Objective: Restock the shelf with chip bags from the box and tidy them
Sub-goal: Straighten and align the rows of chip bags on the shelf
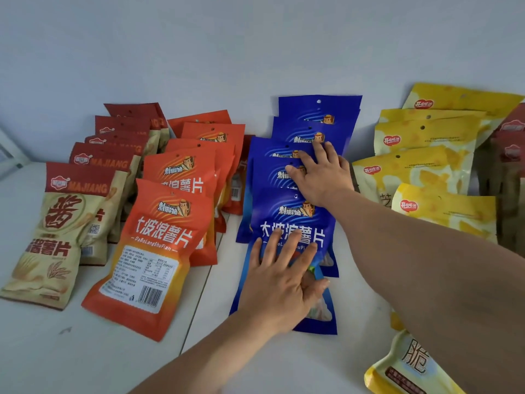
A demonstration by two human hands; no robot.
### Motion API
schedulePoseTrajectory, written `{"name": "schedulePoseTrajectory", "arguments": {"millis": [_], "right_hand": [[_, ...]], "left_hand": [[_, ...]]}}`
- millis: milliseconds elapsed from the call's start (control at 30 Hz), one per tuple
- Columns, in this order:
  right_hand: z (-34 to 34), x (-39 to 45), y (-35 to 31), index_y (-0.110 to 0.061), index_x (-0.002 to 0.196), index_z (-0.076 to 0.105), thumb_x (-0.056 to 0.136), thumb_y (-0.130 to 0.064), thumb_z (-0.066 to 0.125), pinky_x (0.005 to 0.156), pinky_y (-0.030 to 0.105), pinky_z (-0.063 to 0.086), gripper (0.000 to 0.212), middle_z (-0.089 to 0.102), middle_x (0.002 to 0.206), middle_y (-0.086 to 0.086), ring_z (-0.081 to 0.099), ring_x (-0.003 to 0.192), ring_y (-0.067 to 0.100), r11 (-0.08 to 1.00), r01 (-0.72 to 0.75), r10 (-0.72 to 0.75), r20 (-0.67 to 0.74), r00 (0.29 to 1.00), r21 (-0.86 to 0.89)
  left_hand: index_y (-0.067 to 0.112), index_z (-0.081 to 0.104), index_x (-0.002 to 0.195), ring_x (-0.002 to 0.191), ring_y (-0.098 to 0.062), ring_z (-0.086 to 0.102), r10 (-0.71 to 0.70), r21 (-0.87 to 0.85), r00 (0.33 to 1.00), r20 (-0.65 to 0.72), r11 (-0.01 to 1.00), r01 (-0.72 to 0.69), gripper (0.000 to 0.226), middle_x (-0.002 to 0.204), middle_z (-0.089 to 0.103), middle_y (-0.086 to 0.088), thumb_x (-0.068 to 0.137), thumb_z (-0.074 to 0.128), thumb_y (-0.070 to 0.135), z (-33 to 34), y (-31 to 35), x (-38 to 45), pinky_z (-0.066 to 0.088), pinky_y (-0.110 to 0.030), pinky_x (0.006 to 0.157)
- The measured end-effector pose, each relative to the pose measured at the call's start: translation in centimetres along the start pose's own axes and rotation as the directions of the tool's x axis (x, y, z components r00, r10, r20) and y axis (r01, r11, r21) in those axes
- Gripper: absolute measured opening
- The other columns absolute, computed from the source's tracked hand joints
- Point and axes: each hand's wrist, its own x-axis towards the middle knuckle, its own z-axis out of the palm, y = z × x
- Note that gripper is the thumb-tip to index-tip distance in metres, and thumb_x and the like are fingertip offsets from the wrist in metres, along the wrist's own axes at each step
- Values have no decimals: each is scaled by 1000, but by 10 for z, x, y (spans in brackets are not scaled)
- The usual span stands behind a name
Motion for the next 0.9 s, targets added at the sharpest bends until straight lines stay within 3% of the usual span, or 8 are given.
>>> {"name": "schedulePoseTrajectory", "arguments": {"millis": [267,333,433,533,667,767,833,900], "right_hand": [[-12,-19,-6,-27,154,28,99,-67,23,121,48,16,68,14,167,3,9,154,24,992,-22,32,-80,996,128],[-9,-37,-6,-24,154,29,100,-65,25,121,47,16,68,16,166,5,10,154,24,970,-59,86,-106,991,236],[-2,-63,-6,-21,154,28,99,-66,29,121,47,18,71,18,165,5,15,153,24,926,-120,172,-115,978,359],[7,-85,-11,-19,153,29,98,-67,33,119,48,25,74,26,162,6,25,149,25,848,-214,304,-115,946,485],[25,-107,-21,-17,146,34,92,-73,38,108,50,44,79,45,147,9,48,133,27,647,-385,468,56,882,659],[30,-116,-27,-20,141,39,87,-78,40,88,40,55,79,58,131,7,63,111,23,425,-442,483,215,849,790],[26,-118,-28,-20,140,41,92,-70,46,69,28,53,69,64,123,4,67,99,18,306,-422,458,257,851,853],[22,-118,-30,-20,139,40,93,-66,49,69,28,55,66,65,119,4,68,93,16,259,-425,437,288,852,867]], "left_hand": [[35,40,147,146,-32,40,-22,-92,999,31,995,25,66,158,43,2,101,11,70,-8,2,1,37,-60,114],[35,33,153,153,-22,26,-79,-202,997,21,976,81,71,163,32,7,98,7,72,-15,4,2,27,-57,122],[31,20,160,155,-12,8,-299,-426,954,33,859,284,77,168,15,10,96,42,67,-27,0,8,17,-43,127],[22,13,162,156,-20,10,-551,-545,833,49,685,485,96,170,12,0,90,64,60,-40,-11,24,22,-47,126],[24,29,153,141,-26,47,-672,-658,712,204,444,608,125,155,45,-4,55,74,86,-30,-41,51,45,-54,111],[30,46,138,106,-14,72,-569,-803,758,319,262,535,96,126,70,5,59,87,68,-19,-53,57,62,-41,88],[27,52,134,94,-9,75,-488,-836,817,307,271,476,69,116,73,7,77,85,48,-27,-52,56,61,-28,75],[27,53,132,91,-8,74,-468,-836,826,315,275,475,62,113,73,8,81,83,44,-29,-57,56,59,-25,71]]}}
